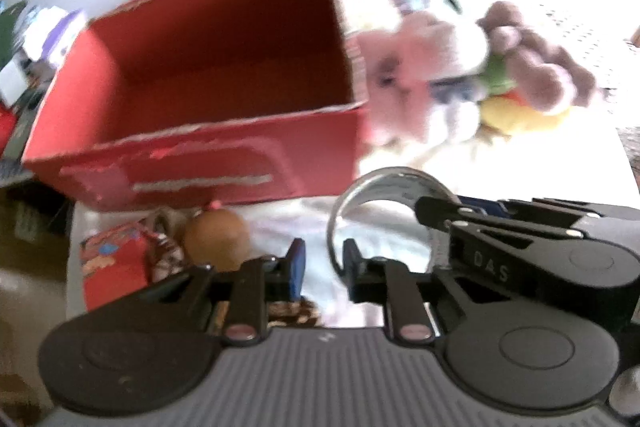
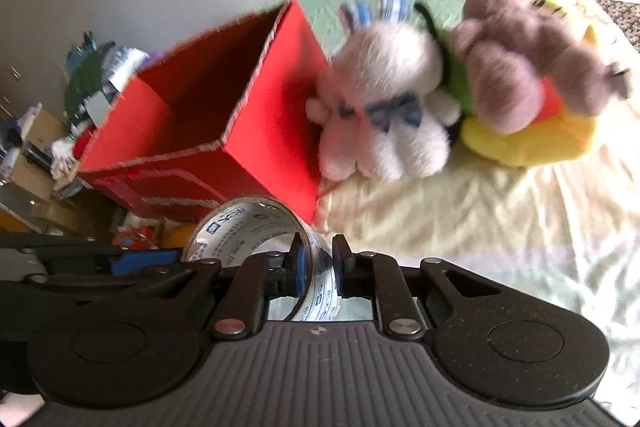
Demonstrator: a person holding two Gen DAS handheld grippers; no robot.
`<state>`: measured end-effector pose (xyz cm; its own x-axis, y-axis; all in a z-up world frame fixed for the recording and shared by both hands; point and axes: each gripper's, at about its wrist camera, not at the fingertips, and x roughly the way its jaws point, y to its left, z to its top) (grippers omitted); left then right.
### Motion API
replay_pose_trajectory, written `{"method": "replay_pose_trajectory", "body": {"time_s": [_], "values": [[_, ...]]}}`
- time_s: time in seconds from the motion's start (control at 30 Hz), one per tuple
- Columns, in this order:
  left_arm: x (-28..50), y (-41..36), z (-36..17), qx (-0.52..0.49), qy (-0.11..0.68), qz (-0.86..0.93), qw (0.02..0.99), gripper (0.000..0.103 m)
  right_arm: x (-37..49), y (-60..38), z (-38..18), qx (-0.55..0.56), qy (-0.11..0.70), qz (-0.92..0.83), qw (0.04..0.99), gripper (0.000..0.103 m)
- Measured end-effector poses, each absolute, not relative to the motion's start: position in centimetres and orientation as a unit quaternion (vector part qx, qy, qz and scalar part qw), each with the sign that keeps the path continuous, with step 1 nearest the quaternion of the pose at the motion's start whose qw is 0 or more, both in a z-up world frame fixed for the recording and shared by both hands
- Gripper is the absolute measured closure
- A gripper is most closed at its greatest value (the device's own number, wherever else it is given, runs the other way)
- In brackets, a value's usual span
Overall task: Organize objects
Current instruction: 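Lift the tape roll with the right gripper and carry it over the red box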
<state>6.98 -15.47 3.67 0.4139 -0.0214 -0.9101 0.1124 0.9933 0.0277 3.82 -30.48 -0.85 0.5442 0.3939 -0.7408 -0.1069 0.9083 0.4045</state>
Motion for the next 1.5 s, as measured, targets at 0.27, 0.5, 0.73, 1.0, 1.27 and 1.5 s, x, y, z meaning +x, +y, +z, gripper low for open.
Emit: {"method": "replay_pose_trajectory", "body": {"time_s": [0.27,0.5,0.73,1.0,1.27,1.5], "values": [[6.2,-18.0,7.2,0.040,0.500,-0.110,0.858,0.088,3.1,-33.2,2.8,0.171,0.407,0.138,0.887,0.088],[6.8,-17.2,10.2,0.034,0.465,-0.131,0.875,0.088,4.2,-31.7,5.2,0.155,0.368,0.149,0.905,0.088],[7.9,-13.1,13.4,0.012,0.421,-0.147,0.895,0.088,6.3,-28.3,8.0,0.127,0.321,0.168,0.923,0.087],[10.7,-6.9,15.7,-0.003,0.391,-0.126,0.912,0.088,9.9,-23.1,9.2,0.102,0.297,0.194,0.929,0.088],[13.7,-1.9,13.9,-0.012,0.400,-0.122,0.908,0.088,12.5,-18.8,7.5,0.080,0.310,0.188,0.929,0.090],[17.7,0.5,9.1,-0.019,0.454,-0.138,0.880,0.089,15.5,-16.3,3.6,0.056,0.370,0.155,0.914,0.090]]}}
